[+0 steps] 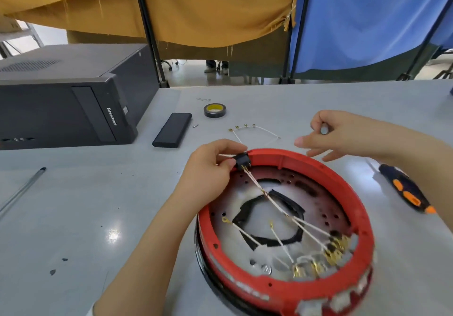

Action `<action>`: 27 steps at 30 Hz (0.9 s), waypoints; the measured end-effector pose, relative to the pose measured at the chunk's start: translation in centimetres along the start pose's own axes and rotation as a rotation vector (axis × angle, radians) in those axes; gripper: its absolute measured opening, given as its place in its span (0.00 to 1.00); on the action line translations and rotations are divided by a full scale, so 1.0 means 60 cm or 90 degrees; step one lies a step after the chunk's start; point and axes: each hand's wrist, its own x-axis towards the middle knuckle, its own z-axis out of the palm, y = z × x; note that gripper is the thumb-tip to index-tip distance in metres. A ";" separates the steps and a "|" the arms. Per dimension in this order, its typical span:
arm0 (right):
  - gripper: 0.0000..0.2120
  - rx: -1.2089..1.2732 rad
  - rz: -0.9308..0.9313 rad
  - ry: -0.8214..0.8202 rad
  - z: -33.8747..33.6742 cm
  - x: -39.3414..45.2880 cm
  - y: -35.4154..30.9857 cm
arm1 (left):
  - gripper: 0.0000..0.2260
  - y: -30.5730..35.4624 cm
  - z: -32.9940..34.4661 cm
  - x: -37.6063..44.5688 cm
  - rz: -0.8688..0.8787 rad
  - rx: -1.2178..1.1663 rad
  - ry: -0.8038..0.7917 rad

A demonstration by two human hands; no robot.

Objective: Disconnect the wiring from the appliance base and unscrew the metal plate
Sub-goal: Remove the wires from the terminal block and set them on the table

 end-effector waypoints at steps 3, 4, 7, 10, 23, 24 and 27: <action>0.18 -0.140 0.031 -0.002 0.010 -0.026 0.003 | 0.16 -0.003 -0.005 0.003 -0.025 0.050 0.053; 0.17 -0.190 0.038 -0.011 0.013 -0.030 0.004 | 0.15 -0.002 -0.007 0.003 -0.036 0.061 0.060; 0.14 -0.264 0.000 -0.029 0.013 -0.033 0.006 | 0.09 0.002 -0.023 0.002 -0.057 0.088 0.088; 0.15 -0.288 -0.079 -0.061 0.015 -0.029 0.001 | 0.07 0.010 -0.039 -0.001 -0.063 0.047 0.092; 0.16 -0.173 -0.246 0.013 0.073 0.000 -0.022 | 0.32 -0.004 -0.005 -0.005 -0.053 0.005 -0.155; 0.16 -0.185 -0.235 0.023 0.068 -0.005 -0.017 | 0.32 -0.005 -0.006 -0.004 -0.056 0.020 -0.148; 0.16 -0.207 -0.188 0.034 0.055 -0.024 -0.003 | 0.28 -0.002 -0.008 -0.005 -0.076 0.082 -0.127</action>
